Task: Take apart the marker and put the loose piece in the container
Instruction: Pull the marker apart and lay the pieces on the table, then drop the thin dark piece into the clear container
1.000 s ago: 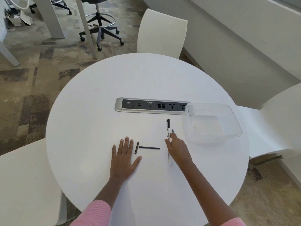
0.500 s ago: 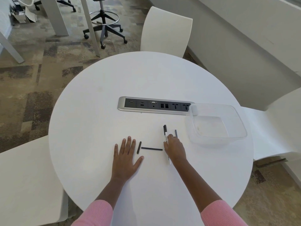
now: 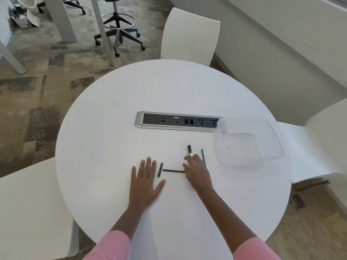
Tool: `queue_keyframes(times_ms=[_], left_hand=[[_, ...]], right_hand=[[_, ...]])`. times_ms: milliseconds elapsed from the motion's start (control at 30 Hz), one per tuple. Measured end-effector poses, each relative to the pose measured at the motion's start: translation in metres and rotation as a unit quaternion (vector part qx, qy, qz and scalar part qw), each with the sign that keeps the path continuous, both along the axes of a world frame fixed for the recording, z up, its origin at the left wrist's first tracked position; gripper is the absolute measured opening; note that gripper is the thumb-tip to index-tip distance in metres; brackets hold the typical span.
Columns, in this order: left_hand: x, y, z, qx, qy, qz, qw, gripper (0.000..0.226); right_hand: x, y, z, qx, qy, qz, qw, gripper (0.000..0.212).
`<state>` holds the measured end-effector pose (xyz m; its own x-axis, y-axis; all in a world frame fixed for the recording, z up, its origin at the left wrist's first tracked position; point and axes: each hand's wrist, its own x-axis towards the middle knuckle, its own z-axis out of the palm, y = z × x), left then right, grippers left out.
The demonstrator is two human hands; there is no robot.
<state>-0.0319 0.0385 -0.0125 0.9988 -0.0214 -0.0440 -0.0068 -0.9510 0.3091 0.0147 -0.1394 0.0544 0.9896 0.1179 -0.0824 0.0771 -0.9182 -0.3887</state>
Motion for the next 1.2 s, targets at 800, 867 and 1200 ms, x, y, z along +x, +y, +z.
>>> queue_keyframes(times_ms=[800,867,1200], left_hand=[[0.0,0.002,-0.005,0.007,-0.037,0.009,0.999,0.072],[-0.001,0.0,-0.003,0.01,-0.036,0.008,0.999,0.072],[0.022,-0.053,0.013,-0.027,-0.111,-0.01,0.993,0.069]], right_hand=[[-0.018,-0.002,-0.007,-0.005,-0.087,0.081,0.993,0.015],[-0.014,-0.013,0.006,0.018,-0.094,0.07,0.993,0.011],[0.032,-0.116,0.063,0.03,-0.18,-0.027,0.983,0.007]])
